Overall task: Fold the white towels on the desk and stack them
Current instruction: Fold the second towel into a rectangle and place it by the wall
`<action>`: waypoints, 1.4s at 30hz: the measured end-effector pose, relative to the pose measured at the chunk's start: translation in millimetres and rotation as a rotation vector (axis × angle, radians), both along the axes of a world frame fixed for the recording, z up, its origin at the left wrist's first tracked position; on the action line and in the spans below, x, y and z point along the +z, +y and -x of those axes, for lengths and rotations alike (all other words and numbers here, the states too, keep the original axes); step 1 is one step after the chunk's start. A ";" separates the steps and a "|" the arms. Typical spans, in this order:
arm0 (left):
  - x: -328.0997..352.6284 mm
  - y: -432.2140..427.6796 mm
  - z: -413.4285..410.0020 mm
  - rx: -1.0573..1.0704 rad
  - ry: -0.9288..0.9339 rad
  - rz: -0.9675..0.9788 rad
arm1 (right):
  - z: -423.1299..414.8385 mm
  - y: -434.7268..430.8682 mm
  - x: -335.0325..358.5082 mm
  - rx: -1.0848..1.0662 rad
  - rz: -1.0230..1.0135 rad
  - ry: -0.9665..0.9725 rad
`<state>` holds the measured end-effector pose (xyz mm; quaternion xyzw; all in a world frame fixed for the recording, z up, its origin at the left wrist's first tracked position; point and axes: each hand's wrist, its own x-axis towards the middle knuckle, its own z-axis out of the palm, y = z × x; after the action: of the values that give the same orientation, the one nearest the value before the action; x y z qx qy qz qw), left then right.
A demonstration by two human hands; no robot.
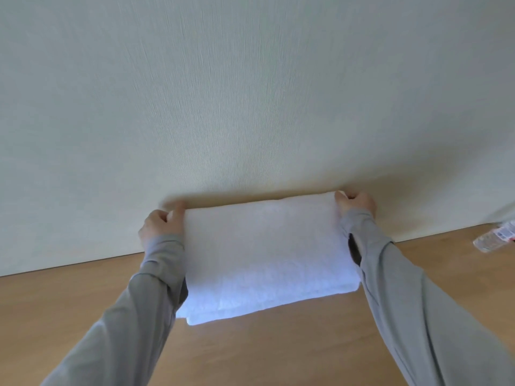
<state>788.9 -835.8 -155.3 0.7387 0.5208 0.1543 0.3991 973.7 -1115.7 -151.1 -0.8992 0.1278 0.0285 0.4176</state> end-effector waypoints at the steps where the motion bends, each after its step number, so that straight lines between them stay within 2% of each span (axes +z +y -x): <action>1: -3.3 -0.3 0.1 0.016 -0.020 -0.020 | -1.8 -0.2 -1.6 -0.021 -0.024 -0.016; 7: -15.6 -4.0 5.7 0.081 -0.063 -0.017 | -2.1 -1.0 -5.8 -0.113 -0.140 -0.023; 8: -14.5 -5.0 5.6 0.080 -0.066 -0.032 | -0.5 0.3 -3.3 -0.078 -0.083 -0.028; 10: -9.6 -9.1 5.4 0.083 -0.058 -0.097 | 8.5 4.1 4.6 0.007 0.160 -0.119; 12: -2.3 -22.1 7.2 0.078 -0.018 -0.276 | 30.2 13.0 9.3 0.141 0.288 -0.352; 14: 5.2 -48.8 9.5 -0.107 -0.021 -0.564 | 64.2 28.2 9.3 0.434 0.261 -0.565; 16: 6.1 -79.5 12.3 -0.550 0.012 -0.808 | 94.9 43.6 0.3 0.782 0.331 -0.582; 17: 3.4 -89.4 15.7 -0.759 0.107 -0.853 | 104.0 46.6 -5.5 0.912 0.438 -0.540; 19: -7.3 -87.4 20.6 -0.944 0.243 -0.839 | 102.4 35.9 -17.6 0.982 0.649 -0.476; 24: -26.6 -62.9 31.6 -0.931 0.360 -0.789 | 64.9 -26.4 -27.6 0.783 0.737 -0.234; 30: -12.2 -66.9 29.4 -0.947 0.443 -0.697 | 67.8 -20.8 -15.6 0.745 0.824 -0.142; 33: 2.5 -69.5 40.7 -0.930 0.443 -0.632 | 91.1 -11.2 -0.5 0.761 0.763 -0.183; 37: 27.7 -66.5 72.9 -0.846 0.424 -0.679 | 130.5 19.1 28.0 0.840 0.588 -0.319; 42: 74.7 -34.6 127.1 -0.696 0.444 -0.665 | 167.6 69.6 77.6 0.878 0.563 -0.478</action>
<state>661.8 -870.4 -80.6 0.9694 0.2399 0.0095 0.0508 806.1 -1046.1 -73.5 -0.9259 -0.3531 -0.0399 0.1283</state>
